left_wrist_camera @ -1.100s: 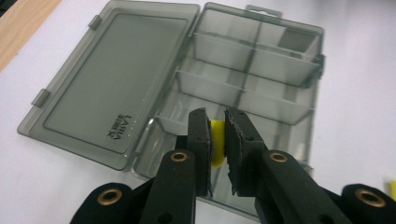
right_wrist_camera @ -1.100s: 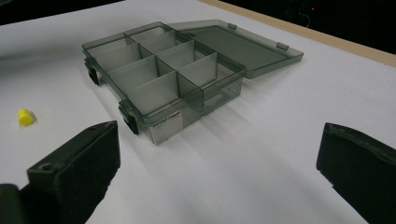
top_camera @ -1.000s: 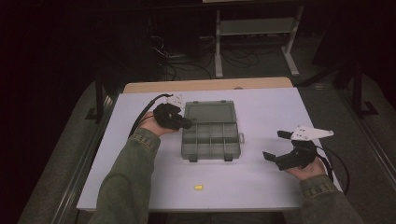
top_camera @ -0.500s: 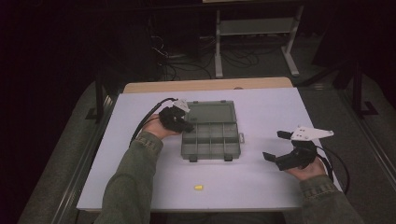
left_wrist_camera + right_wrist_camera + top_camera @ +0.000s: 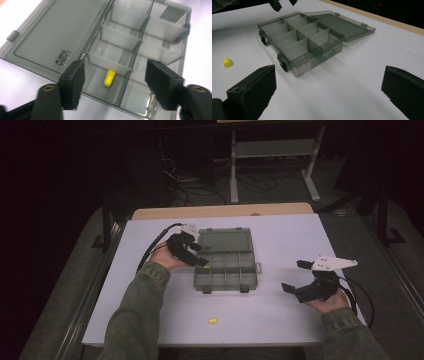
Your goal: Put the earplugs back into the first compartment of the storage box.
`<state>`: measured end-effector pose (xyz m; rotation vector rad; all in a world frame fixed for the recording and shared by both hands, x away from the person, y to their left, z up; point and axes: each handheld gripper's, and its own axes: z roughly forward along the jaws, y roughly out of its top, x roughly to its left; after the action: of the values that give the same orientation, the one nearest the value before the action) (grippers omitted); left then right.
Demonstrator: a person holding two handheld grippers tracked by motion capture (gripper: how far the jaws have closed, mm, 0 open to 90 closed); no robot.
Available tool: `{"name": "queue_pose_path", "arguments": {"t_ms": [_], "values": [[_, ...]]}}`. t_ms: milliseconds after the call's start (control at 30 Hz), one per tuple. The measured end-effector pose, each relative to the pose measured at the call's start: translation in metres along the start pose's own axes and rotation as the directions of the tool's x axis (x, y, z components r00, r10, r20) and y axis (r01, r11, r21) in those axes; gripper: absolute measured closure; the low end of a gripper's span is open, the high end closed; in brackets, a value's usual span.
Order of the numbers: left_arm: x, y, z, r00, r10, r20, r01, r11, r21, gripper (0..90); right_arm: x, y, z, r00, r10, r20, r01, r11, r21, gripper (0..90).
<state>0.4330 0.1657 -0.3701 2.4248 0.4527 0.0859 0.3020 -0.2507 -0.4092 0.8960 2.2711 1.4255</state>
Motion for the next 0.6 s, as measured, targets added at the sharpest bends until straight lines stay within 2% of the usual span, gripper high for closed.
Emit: {"name": "queue_pose_path", "arguments": {"t_ms": [133, 233, 367, 500, 600], "values": [[-0.006, 0.003, -0.005, 0.9997, 0.014, 0.021, -0.014, 0.9999, -0.003, 25.7, 0.000, 0.000, 0.000, 1.0000, 0.002, 0.001, -0.002, 1.000, -0.001, 0.0], [-0.014, 0.007, -0.010, 0.9984, 0.027, 0.050, -0.025, 0.9993, -0.026, 23.3, 0.000, 0.000, 0.000, 1.0000, 0.002, 0.002, -0.002, 1.000, 0.000, 0.0], [-0.024, 0.010, -0.016, 0.9982, 0.047, 0.036, -0.046, 0.9985, -0.029, 14.0, 0.000, 0.000, 0.000, 1.0000, 0.002, 0.003, -0.002, 1.000, 0.001, 0.0], [-0.037, 0.011, -0.022, 0.9970, 0.077, 0.007, -0.077, 0.9962, -0.041, 10.6, 0.000, 0.000, 0.000, 1.0000, 0.005, 0.004, -0.005, 1.000, 0.000, 0.0], [-0.045, 0.008, -0.024, 0.9971, 0.076, 0.000, -0.076, 0.9954, -0.058, 7.6, 0.000, 0.000, -0.001, 1.0000, 0.006, 0.005, -0.006, 1.000, 0.000, 0.0]]}}
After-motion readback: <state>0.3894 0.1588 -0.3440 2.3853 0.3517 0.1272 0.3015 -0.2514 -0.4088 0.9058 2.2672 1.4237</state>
